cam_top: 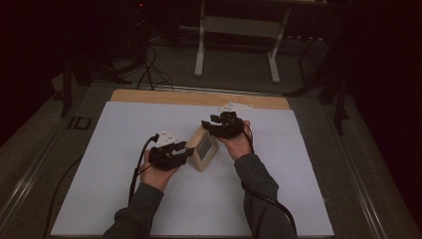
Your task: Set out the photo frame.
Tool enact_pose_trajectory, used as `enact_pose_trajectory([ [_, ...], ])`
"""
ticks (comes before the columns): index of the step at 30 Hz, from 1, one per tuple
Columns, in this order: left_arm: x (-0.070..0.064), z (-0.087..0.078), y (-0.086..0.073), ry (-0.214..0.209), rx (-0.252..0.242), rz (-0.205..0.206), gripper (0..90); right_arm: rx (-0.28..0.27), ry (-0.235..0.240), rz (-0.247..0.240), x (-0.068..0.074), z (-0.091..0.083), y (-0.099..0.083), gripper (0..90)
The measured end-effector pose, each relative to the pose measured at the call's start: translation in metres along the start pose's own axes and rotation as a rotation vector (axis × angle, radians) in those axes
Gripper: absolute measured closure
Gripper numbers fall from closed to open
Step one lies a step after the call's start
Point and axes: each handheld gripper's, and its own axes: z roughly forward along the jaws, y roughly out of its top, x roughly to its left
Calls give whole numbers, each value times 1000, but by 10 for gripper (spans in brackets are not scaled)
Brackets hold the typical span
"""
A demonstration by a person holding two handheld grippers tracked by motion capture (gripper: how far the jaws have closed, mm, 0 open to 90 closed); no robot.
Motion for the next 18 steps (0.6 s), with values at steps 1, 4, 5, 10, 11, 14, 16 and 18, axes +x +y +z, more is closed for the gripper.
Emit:
enact_pose_trajectory([
  [1,0,0,0,0,0,1,603,3,-11,14,-1,4,1,530],
  [4,0,0,0,0,0,1,603,4,-13,23,-2,6,2,535],
  [5,0,0,0,0,0,0,603,9,-13,28,-2,8,2,536],
  [10,0,0,0,-2,1,3,602,50,-38,41,-2,19,5,541],
  [11,0,0,0,-2,1,3,603,50,-38,41,-2,19,5,541],
  [14,1,0,0,-6,2,7,603,64,-43,33,0,21,7,573],
  [16,1,0,0,-1,1,13,604,72,-46,19,1,21,8,590],
  [18,1,0,0,0,2,15,607,76,-49,14,2,21,8,597],
])
